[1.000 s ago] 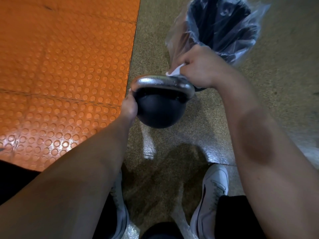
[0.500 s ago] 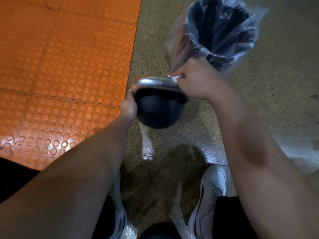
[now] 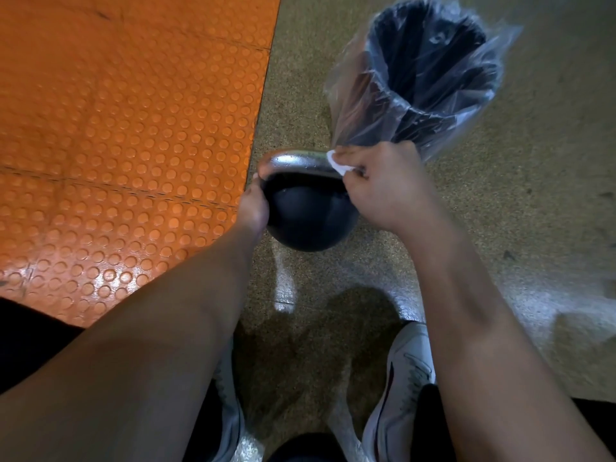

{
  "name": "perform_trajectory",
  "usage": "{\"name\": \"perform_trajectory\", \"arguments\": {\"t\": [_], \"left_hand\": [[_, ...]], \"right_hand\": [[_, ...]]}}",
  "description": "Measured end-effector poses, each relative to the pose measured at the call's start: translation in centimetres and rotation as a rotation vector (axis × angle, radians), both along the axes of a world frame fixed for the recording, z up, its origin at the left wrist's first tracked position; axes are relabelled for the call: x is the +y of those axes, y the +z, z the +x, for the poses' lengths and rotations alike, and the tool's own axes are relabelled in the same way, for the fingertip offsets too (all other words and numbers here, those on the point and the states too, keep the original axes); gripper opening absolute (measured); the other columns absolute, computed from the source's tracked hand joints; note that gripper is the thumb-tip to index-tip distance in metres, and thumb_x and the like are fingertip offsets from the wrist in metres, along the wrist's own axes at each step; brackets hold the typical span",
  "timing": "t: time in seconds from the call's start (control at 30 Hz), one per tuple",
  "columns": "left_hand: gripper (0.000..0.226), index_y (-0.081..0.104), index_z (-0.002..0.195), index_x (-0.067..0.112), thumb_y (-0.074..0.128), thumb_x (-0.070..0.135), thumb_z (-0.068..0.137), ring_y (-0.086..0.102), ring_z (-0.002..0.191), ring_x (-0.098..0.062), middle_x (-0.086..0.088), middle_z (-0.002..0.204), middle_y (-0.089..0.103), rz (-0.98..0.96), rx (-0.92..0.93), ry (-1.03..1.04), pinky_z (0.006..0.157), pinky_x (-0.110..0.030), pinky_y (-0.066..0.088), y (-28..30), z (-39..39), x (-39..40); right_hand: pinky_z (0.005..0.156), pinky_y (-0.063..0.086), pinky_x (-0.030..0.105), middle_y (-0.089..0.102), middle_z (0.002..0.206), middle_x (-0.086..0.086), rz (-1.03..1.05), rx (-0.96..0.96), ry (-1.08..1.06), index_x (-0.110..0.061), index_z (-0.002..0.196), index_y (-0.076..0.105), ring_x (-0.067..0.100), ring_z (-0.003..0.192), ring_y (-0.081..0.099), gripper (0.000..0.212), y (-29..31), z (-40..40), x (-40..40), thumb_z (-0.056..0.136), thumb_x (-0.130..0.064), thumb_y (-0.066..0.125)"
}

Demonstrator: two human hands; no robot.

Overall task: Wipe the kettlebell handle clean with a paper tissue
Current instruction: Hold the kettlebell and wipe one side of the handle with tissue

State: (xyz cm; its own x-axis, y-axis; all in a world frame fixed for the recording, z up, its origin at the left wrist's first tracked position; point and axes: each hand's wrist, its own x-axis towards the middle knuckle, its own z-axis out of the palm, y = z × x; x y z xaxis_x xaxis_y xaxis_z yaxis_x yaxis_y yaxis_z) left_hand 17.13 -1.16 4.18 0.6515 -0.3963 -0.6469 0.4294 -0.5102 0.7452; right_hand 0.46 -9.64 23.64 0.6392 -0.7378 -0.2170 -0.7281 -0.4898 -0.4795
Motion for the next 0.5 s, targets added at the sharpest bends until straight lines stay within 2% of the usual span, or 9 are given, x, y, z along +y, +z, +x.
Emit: {"name": "perform_trajectory", "arguments": {"t": [0.1, 0.17, 0.27, 0.37, 0.43, 0.5], "left_hand": [[0.055, 0.058, 0.133, 0.006, 0.034, 0.047, 0.105, 0.052, 0.126, -0.026, -0.013, 0.133, 0.060, -0.007, 0.008, -0.007, 0.113, -0.040, 0.038, 0.1, -0.1, 0.0], [0.055, 0.058, 0.134, 0.006, 0.034, 0.047, 0.105, 0.051, 0.127, -0.025, -0.012, 0.134, 0.059, -0.012, 0.015, -0.009, 0.113, -0.040, 0.038, 0.1, -0.1, 0.0], [0.056, 0.058, 0.135, 0.007, 0.033, 0.047, 0.105, 0.051, 0.128, -0.027, -0.013, 0.136, 0.059, -0.013, 0.019, -0.016, 0.114, -0.042, 0.037, 0.0, 0.1, 0.0], [0.057, 0.058, 0.135, 0.007, 0.033, 0.048, 0.104, 0.052, 0.128, -0.028, -0.013, 0.135, 0.060, -0.002, 0.015, -0.015, 0.114, -0.044, 0.037, 0.0, 0.0, 0.0], [0.057, 0.059, 0.134, 0.007, 0.033, 0.048, 0.105, 0.052, 0.127, -0.027, -0.013, 0.134, 0.060, -0.013, 0.025, -0.018, 0.113, -0.043, 0.038, 0.0, 0.0, 0.0], [0.057, 0.058, 0.135, 0.007, 0.032, 0.048, 0.105, 0.052, 0.127, -0.027, -0.013, 0.135, 0.060, -0.020, 0.028, -0.024, 0.114, -0.042, 0.038, 0.0, 0.0, -0.1]], "right_hand": [[0.102, 0.056, 0.040, 0.070, 0.136, 0.005, -0.014, 0.020, -0.054, -0.027, 0.139, 0.067, 0.028, 0.107, 0.068, 0.042, -0.8, 0.0, -0.7, 0.102, -0.017, 0.050], [0.108, 0.053, 0.040, 0.068, 0.139, 0.004, -0.022, -0.006, -0.026, -0.025, 0.141, 0.065, 0.028, 0.116, 0.067, 0.044, -1.0, 0.5, -0.5, 0.101, -0.015, 0.050], [0.118, 0.042, 0.031, 0.065, 0.144, -0.004, -0.064, -0.075, 0.057, -0.019, 0.139, 0.067, 0.017, 0.134, 0.059, 0.044, -1.0, 0.2, 0.6, 0.098, -0.010, 0.053], [0.118, 0.040, 0.024, 0.068, 0.138, -0.003, -0.104, -0.121, 0.012, -0.015, 0.133, 0.071, 0.014, 0.130, 0.062, 0.042, -1.4, -0.9, 0.5, 0.095, -0.008, 0.056], [0.115, 0.046, 0.030, 0.070, 0.136, -0.002, -0.094, -0.119, -0.047, -0.017, 0.135, 0.070, 0.017, 0.125, 0.065, 0.042, -1.7, -0.8, -0.1, 0.096, -0.010, 0.056], [0.114, 0.046, 0.032, 0.070, 0.137, 0.000, -0.121, -0.123, -0.013, -0.014, 0.136, 0.069, 0.022, 0.125, 0.065, 0.042, -1.9, -0.4, 0.0, 0.097, -0.010, 0.057]]}}
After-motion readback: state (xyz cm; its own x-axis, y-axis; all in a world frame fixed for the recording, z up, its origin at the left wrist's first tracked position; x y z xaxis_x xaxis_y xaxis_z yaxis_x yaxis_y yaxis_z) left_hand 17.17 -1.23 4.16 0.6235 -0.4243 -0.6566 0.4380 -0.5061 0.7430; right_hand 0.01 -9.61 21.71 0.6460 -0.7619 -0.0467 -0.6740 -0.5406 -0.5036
